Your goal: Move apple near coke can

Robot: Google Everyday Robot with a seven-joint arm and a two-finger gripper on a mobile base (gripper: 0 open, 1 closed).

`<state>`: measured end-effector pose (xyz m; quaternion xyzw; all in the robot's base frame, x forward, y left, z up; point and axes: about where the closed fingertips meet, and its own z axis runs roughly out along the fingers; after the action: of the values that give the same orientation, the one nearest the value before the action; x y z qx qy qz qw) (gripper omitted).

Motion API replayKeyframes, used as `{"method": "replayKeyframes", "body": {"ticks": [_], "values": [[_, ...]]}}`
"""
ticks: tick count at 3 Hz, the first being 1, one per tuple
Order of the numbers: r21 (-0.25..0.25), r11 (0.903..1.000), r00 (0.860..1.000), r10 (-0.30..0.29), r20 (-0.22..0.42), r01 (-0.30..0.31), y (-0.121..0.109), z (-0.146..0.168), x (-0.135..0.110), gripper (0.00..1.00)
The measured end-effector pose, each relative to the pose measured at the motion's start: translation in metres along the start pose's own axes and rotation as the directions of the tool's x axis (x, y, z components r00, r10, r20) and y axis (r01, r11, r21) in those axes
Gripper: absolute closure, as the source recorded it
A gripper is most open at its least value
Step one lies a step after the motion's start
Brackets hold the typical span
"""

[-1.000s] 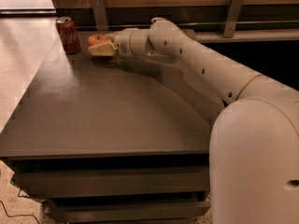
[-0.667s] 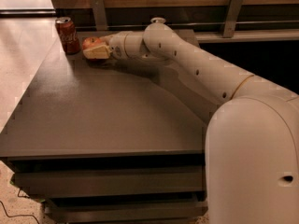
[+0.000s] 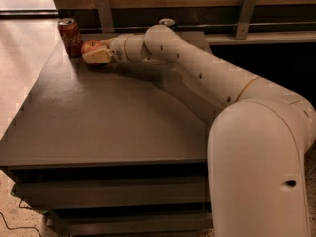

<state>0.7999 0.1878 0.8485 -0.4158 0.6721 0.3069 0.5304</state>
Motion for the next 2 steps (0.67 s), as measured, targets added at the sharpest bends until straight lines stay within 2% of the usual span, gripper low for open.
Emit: {"method": "replayKeyframes", "body": {"ticks": [2], "values": [[-0.008, 1.0000, 1.000, 0.001, -0.001, -0.001, 0.0038, 0.0042, 0.0006, 0.24]]}}
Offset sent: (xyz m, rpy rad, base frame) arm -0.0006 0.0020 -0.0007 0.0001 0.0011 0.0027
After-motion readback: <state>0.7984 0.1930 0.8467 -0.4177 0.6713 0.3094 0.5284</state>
